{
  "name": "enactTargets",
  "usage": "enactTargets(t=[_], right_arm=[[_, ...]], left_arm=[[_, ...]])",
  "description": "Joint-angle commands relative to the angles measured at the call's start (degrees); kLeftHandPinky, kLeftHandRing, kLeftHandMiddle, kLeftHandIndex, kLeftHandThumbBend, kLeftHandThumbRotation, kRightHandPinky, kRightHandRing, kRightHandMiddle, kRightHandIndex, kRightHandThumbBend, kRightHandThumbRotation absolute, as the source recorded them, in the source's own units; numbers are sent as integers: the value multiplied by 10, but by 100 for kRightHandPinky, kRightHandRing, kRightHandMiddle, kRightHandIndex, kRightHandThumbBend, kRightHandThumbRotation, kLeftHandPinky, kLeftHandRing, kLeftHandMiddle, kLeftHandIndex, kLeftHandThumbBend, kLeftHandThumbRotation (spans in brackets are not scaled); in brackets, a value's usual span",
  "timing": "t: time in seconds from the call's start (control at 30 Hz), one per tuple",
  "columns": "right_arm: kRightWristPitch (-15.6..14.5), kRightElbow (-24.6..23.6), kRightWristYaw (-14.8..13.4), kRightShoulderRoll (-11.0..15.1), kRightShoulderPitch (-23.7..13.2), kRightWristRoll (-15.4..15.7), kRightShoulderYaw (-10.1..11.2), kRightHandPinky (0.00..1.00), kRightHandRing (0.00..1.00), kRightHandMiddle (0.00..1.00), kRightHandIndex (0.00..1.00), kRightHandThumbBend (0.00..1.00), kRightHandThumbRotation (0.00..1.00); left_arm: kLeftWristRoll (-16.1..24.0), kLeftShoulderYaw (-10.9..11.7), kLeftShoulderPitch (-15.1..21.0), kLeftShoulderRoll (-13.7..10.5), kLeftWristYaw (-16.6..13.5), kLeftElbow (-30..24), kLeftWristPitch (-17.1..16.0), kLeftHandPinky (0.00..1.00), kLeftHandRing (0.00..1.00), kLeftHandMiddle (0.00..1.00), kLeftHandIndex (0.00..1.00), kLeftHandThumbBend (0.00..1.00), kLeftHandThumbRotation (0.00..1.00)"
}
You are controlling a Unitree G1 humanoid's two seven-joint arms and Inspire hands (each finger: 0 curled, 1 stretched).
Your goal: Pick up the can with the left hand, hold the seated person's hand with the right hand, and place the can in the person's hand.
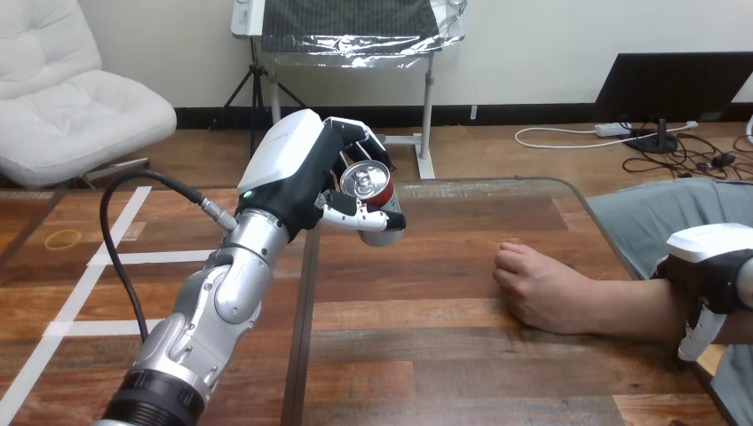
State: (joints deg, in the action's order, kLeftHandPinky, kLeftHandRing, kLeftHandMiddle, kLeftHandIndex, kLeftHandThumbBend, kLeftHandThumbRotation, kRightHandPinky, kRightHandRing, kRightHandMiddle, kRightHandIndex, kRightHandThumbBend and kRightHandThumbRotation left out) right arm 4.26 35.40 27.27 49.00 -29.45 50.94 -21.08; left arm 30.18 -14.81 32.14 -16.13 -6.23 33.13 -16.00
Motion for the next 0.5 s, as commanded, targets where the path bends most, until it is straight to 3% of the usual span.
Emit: enactTargets(t=[0.0, 0.23, 0.47], right_arm=[[1, 30, -22, -17, -46, 11, -18, 88, 88, 88, 83, 70, 19], [2, 39, -34, -25, -48, 2, -22, 85, 85, 86, 82, 69, 17], [11, 50, -49, -32, -46, -14, -14, 70, 73, 77, 79, 69, 11]], left_arm=[[2, 7, 34, -11, -8, -15, -8, 31, 38, 45, 50, 61, 0], [-1, 8, 33, -11, -4, -17, -4, 31, 38, 45, 50, 61, 0], [0, 8, 33, -11, -4, -19, 0, 32, 38, 46, 50, 61, 0]])
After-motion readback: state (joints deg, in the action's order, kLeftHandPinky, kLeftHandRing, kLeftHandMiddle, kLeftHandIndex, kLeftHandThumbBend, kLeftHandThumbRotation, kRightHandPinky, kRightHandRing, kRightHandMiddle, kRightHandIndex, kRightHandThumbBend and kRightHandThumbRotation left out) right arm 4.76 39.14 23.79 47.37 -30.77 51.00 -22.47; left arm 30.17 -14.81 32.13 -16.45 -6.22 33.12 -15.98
